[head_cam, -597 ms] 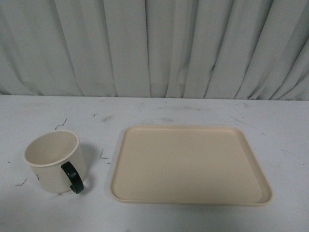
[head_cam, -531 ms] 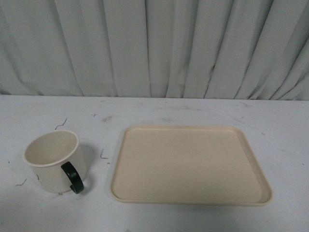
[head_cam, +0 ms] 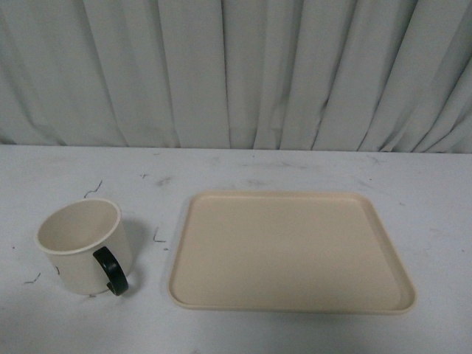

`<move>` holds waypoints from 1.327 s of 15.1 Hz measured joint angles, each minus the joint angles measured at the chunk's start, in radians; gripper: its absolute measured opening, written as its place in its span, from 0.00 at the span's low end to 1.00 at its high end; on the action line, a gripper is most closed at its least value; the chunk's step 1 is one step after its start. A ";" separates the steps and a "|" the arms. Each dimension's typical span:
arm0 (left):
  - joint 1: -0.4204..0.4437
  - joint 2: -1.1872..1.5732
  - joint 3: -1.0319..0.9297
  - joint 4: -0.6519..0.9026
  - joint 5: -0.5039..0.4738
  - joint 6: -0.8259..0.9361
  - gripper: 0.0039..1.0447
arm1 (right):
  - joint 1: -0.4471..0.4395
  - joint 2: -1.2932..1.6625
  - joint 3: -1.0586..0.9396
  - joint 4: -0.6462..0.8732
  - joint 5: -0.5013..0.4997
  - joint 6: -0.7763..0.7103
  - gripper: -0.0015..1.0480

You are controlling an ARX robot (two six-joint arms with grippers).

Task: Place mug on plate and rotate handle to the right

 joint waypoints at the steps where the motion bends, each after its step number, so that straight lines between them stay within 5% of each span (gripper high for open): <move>1: 0.000 0.000 0.000 0.000 0.000 0.000 0.94 | 0.000 0.000 0.000 0.000 0.000 0.000 0.94; 8: -0.021 0.035 0.002 0.064 -0.007 0.003 0.94 | 0.000 0.000 0.000 0.000 0.000 0.000 0.94; 12: -0.035 0.717 0.254 0.376 0.224 0.127 0.94 | 0.000 0.000 0.000 0.001 0.003 0.000 0.94; 16: 0.022 1.275 0.594 0.143 0.343 0.212 0.94 | 0.000 0.000 0.000 0.002 0.003 0.000 0.94; 20: 0.089 1.609 0.790 0.064 0.292 0.280 0.94 | 0.000 0.000 0.000 0.002 0.003 0.000 0.94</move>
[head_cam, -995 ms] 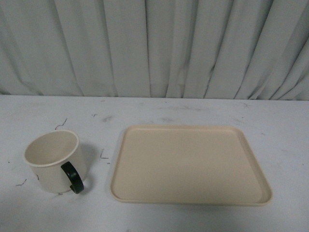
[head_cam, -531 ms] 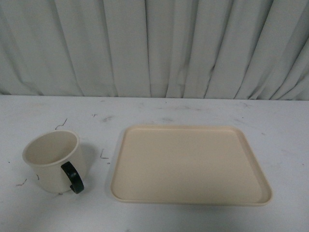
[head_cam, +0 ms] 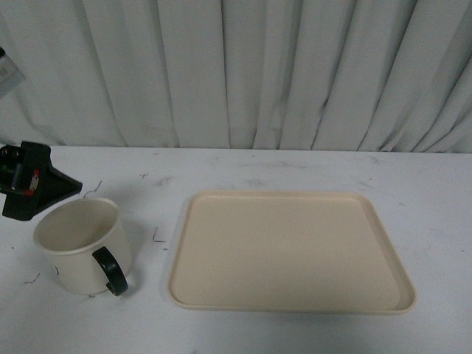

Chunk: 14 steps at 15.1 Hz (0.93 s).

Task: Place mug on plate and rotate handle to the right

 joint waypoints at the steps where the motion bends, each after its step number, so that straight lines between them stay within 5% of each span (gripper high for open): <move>1: 0.020 0.051 0.023 -0.002 -0.025 0.011 0.94 | 0.000 0.000 0.000 0.000 0.000 0.000 0.94; 6: 0.069 0.235 0.060 0.060 -0.056 0.024 0.92 | 0.000 0.000 0.000 0.000 0.000 0.000 0.94; 12: 0.020 0.256 0.062 0.079 -0.097 -0.054 0.09 | 0.000 0.000 0.000 0.000 0.000 0.000 0.94; 14: -0.032 0.160 0.065 0.062 -0.116 -0.073 0.03 | 0.000 0.000 0.000 0.000 0.000 0.000 0.94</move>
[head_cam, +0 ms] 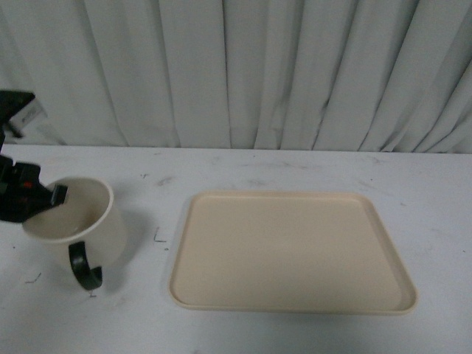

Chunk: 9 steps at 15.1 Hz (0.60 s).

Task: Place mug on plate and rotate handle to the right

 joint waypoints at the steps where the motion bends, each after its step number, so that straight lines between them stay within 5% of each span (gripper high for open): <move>1: -0.071 -0.034 0.035 0.005 -0.022 -0.015 0.03 | 0.000 0.000 0.000 0.000 0.000 0.000 0.94; 5: -0.463 0.145 0.245 0.008 -0.112 -0.039 0.03 | 0.000 0.000 0.000 0.000 0.000 0.000 0.94; 9: -0.566 0.319 0.390 -0.044 -0.144 -0.034 0.03 | 0.000 0.000 0.000 0.000 0.000 0.000 0.94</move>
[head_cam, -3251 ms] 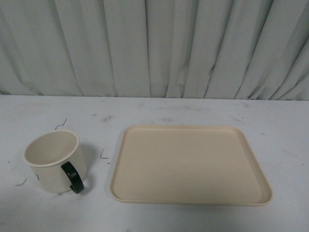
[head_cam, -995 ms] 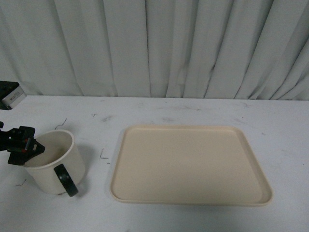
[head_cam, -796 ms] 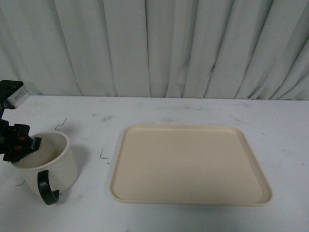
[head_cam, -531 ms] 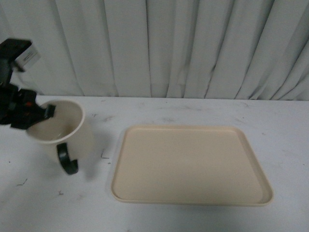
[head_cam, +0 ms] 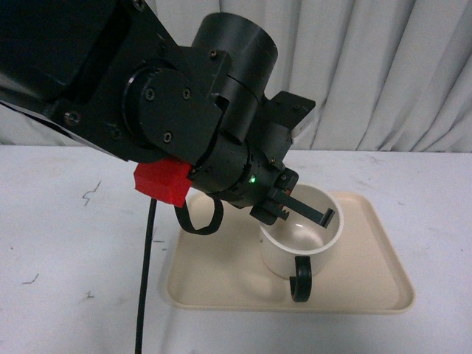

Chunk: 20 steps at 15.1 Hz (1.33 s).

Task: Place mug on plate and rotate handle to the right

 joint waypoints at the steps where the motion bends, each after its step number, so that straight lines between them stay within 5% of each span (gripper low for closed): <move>1: 0.000 0.023 0.017 -0.021 -0.015 -0.002 0.03 | 0.000 0.000 0.000 0.000 0.000 0.000 0.94; 7: -0.021 -0.157 -0.073 -0.053 0.050 0.031 0.65 | 0.000 0.000 0.000 0.000 0.000 0.000 0.94; 9: -0.001 -0.359 -0.209 0.121 0.163 0.029 0.86 | 0.000 0.000 0.000 0.000 0.000 0.000 0.94; 10: 0.014 -0.460 -0.310 0.292 0.111 0.051 0.96 | 0.000 0.000 0.000 0.000 0.000 0.000 0.94; 11: 0.006 -0.481 -0.372 0.481 -0.006 0.038 0.90 | 0.000 0.000 0.000 0.000 0.000 0.000 0.94; 12: 0.016 -0.487 -0.491 0.702 -0.277 -0.044 0.76 | 0.000 0.000 0.000 0.000 -0.002 0.000 0.94; 14: 0.087 -0.562 -0.708 0.845 -0.435 -0.118 0.55 | 0.000 0.000 0.000 0.001 0.001 0.000 0.94; 18: 0.304 -0.964 -1.055 0.851 -0.248 -0.159 0.01 | 0.000 0.000 0.000 0.000 0.000 0.000 0.94; 20: 0.457 -1.299 -1.232 0.680 -0.068 -0.159 0.01 | 0.000 0.000 0.000 0.000 0.001 0.000 0.94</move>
